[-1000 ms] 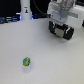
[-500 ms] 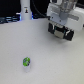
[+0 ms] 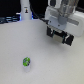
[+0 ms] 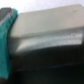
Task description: Open the kcup holder, insert the kcup into the holder, and close the kcup holder
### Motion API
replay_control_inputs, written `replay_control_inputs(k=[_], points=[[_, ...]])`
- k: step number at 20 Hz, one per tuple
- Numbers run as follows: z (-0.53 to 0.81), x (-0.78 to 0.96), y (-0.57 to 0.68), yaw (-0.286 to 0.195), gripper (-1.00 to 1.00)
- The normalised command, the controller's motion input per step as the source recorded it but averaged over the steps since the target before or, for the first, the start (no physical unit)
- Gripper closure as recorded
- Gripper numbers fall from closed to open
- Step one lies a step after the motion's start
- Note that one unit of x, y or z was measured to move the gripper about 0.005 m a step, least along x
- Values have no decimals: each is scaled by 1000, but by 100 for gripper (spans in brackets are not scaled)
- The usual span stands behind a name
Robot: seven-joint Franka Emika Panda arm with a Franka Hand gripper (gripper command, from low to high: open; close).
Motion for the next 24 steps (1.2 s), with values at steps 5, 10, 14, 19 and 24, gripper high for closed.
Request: replay_control_inputs(k=[5, 10, 14, 19, 24], points=[[33, 669, -474, -19, 100], [106, 174, -104, -21, -100], [240, 218, -356, -89, -100], [232, 280, -693, -174, -100], [92, 177, -711, -203, -100]])
